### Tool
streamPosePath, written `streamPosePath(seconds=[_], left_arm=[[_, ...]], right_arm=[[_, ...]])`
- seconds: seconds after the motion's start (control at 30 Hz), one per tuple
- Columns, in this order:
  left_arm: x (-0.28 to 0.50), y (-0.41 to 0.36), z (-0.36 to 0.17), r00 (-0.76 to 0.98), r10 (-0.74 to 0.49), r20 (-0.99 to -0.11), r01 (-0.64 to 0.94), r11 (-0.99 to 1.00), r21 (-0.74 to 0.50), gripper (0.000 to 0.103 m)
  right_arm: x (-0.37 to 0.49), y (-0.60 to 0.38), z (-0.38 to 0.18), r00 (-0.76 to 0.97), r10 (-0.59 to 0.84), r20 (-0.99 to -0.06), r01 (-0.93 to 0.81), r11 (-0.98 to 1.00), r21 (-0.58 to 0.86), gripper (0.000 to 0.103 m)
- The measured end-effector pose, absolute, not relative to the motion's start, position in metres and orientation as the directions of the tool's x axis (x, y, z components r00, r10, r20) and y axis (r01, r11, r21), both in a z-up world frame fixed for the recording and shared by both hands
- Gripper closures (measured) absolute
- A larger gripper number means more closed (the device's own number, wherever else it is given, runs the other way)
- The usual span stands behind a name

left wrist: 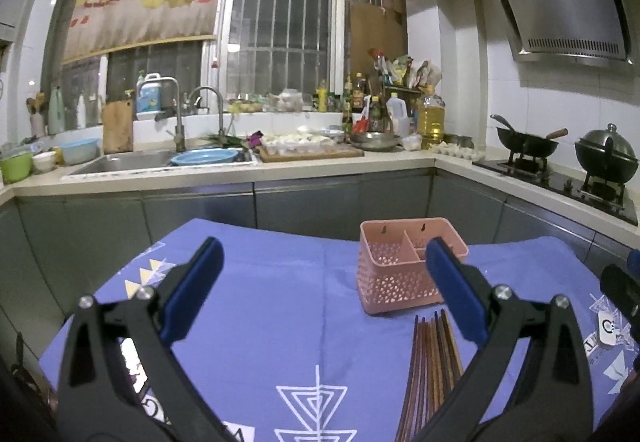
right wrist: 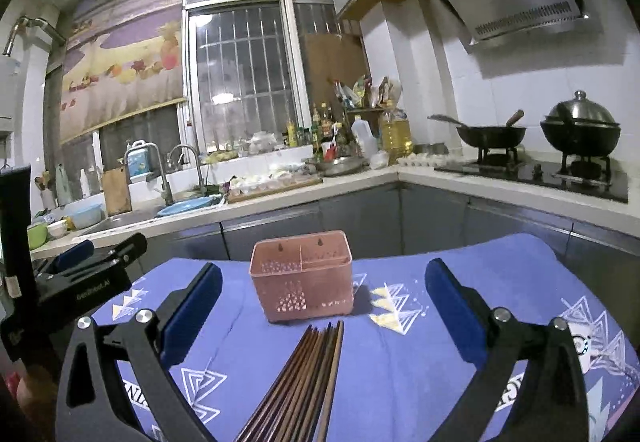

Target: Organize utensils

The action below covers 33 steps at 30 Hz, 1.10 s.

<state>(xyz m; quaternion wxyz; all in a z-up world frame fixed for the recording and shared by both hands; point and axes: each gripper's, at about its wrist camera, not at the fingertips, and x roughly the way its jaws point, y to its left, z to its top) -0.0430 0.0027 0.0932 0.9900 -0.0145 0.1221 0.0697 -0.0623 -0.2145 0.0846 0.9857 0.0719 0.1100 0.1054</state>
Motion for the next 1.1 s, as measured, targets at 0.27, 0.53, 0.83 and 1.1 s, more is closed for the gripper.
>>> streamPosePath(seconds=[0.27,0.53,0.83,1.1], left_arm=[[-0.035,0.000,0.083,0.949,0.128,-0.287,-0.133,0.991,0.002,0.006],[-0.035,-0.001,0.075,0.944,0.136,-0.301,-0.135,0.991,0.023,0.006],[-0.035,-0.006,0.068,0.942,0.126,-0.312,-0.120,0.992,0.037,0.006],[-0.042,-0.016,0.065,0.958,0.089,-0.273,-0.079,0.996,0.047,0.006]], right_arm=[[-0.063,-0.212,0.064,0.945,0.227,-0.235,-0.187,0.965,0.181,0.006],[-0.059,-0.214,0.054,0.934,0.239,-0.266,-0.194,0.964,0.182,0.029],[-0.063,-0.223,0.049,0.942,0.231,-0.245,-0.179,0.960,0.216,0.029],[-0.064,-0.231,0.045,0.944,0.224,-0.241,-0.167,0.958,0.235,0.025]])
